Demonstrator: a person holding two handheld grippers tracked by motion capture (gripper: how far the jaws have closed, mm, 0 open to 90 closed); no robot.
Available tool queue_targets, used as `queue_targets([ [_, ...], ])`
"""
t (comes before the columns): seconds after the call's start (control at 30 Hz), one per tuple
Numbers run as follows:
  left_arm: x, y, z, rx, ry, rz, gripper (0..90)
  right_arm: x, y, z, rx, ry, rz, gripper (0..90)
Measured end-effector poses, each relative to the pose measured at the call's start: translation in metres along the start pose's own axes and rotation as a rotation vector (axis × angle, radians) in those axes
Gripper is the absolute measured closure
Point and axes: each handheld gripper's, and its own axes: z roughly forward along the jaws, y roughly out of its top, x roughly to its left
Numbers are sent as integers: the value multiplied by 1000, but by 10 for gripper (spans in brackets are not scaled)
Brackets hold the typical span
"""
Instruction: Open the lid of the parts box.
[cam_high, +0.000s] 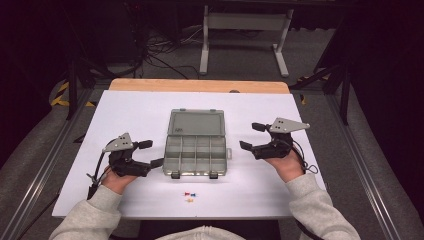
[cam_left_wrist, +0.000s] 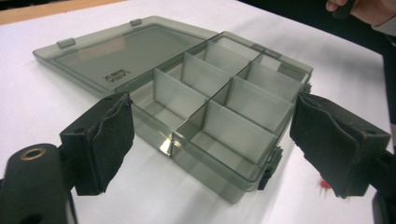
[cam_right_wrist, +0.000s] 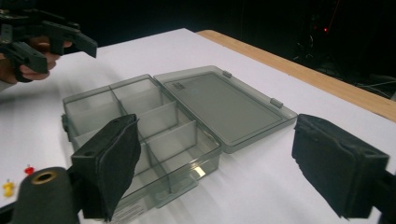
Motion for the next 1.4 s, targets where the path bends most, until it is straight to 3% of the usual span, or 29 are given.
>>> queue_targets([
  [0.37,-7,13,-3,-5,-4,31,66,23,-14,-23,-59,25,-12,118],
  [0.43,-9,14,-3,-5,-18,20,62,25,-18,-25,-58,29,-10,118],
  [0.57,-12,16,-3,-1,-30,50,71,31,-27,-28,-55,30,-15,116],
  [0.73,-19,21,-4,3,-64,56,109,35,-39,-28,-48,43,7,116],
  [1.0,-30,38,2,102,-113,98,125,38,-41,-28,-41,56,-8,117],
  [1.4,-44,61,10,262,-123,211,168,39,-48,-22,-7,63,-12,121],
])
